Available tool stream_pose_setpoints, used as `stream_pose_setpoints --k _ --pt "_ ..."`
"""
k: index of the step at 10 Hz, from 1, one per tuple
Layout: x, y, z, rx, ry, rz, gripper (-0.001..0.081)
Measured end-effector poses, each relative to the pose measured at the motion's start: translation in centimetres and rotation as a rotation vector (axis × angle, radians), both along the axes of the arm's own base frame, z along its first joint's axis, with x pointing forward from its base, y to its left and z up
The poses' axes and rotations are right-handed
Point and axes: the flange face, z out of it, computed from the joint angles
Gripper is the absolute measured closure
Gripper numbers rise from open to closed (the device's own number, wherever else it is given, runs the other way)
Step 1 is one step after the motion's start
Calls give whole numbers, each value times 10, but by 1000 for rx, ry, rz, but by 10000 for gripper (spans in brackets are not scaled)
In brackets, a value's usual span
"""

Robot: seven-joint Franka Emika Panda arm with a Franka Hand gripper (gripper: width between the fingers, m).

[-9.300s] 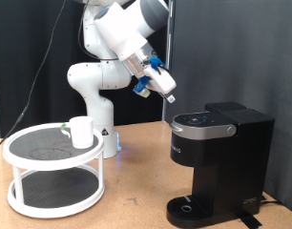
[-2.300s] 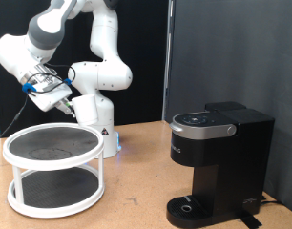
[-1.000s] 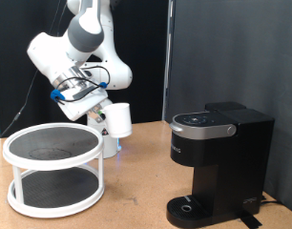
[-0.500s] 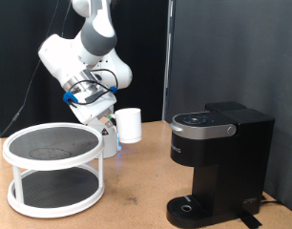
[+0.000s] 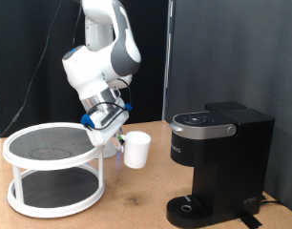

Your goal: Make a cup of coffee with the keurig machine

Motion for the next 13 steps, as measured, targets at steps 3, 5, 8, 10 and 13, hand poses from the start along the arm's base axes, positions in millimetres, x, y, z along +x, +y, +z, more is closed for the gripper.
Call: stream_pose_setpoints --k 3,5,8,10,13 --pt "14 13 -33 -32 5 -29 803" --pt "24 23 -52 -34 -4 -24 803" --pt "40 47 -74 -28 -16 -17 803" --pt "48 68 -85 -34 -32 -19 803" --pt "61 92 -96 -31 -65 -33 803"
